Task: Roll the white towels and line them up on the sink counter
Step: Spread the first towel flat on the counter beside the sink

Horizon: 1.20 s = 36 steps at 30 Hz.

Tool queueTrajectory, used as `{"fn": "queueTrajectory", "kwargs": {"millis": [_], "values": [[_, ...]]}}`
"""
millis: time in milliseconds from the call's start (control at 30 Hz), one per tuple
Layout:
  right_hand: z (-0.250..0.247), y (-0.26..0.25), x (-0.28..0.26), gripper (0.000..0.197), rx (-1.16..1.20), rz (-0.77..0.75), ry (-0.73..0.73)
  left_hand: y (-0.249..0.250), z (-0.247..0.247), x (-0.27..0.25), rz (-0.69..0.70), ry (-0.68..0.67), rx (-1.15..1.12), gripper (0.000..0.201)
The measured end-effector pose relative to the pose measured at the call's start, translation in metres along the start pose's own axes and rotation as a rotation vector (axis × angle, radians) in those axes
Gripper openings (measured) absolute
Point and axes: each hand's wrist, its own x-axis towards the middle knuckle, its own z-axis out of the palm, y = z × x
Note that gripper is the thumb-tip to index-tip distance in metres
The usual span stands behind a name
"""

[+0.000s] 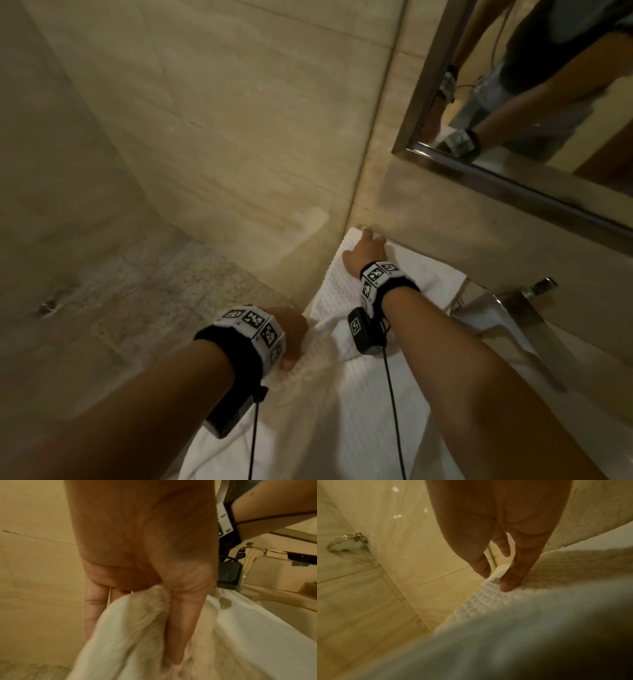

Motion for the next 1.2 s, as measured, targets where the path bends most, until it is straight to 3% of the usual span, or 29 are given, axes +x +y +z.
{"fn": "queueTrajectory", "kwargs": {"millis": [133, 233, 333, 400, 467, 567, 700, 800, 967, 1067, 1133, 1200], "values": [[0.003, 0.006, 0.026, 0.066, -0.046, 0.027, -0.008, -0.007, -0.009, 0.035, -0.039, -0.103, 0.073, 0.036], [0.003, 0.008, 0.038, 0.061, -0.016, -0.029, 0.028, -0.03, 0.014, 0.103, -0.096, -0.231, 0.103, 0.047], [-0.004, 0.007, 0.04, 0.046, -0.057, -0.071, 0.042, -0.026, 0.008, 0.113, -0.13, -0.275, 0.165, 0.059], [-0.006, 0.008, 0.04, 0.041, -0.107, -0.084, 0.053, -0.017, -0.008, 0.094, -0.145, -0.278, 0.183, 0.057], [-0.008, 0.011, 0.041, 0.038, -0.171, -0.078, 0.106, -0.016, -0.012, 0.088, -0.142, -0.289, 0.198, 0.041], [-0.009, 0.017, 0.047, 0.045, -0.178, -0.072, 0.17, -0.007, -0.023, 0.063, -0.1, -0.29, 0.23, 0.033], [-0.001, 0.019, 0.051, 0.03, 0.083, -0.027, 0.347, 0.012, -0.03, 0.021, -0.062, -0.308, 0.286, 0.025], [0.003, 0.012, 0.052, 0.029, 0.239, -0.032, 0.435, 0.009, -0.02, 0.018, -0.052, -0.368, 0.335, 0.028], [0.002, 0.005, 0.042, 0.054, 0.264, -0.111, 0.243, 0.007, -0.006, 0.007, 0.013, -0.18, 0.153, 0.049], [0.001, 0.0, 0.023, 0.067, 0.254, -0.064, 0.089, 0.007, 0.006, 0.001, 0.02, -0.072, 0.134, 0.039], [-0.001, -0.003, -0.001, 0.062, 0.237, -0.102, 0.057, 0.008, 0.011, -0.003, 0.013, -0.087, 0.089, 0.022], [0.004, -0.002, -0.031, 0.044, 0.253, -0.19, 0.1, 0.012, 0.014, -0.008, 0.013, -0.056, 0.074, 0.018]]}}
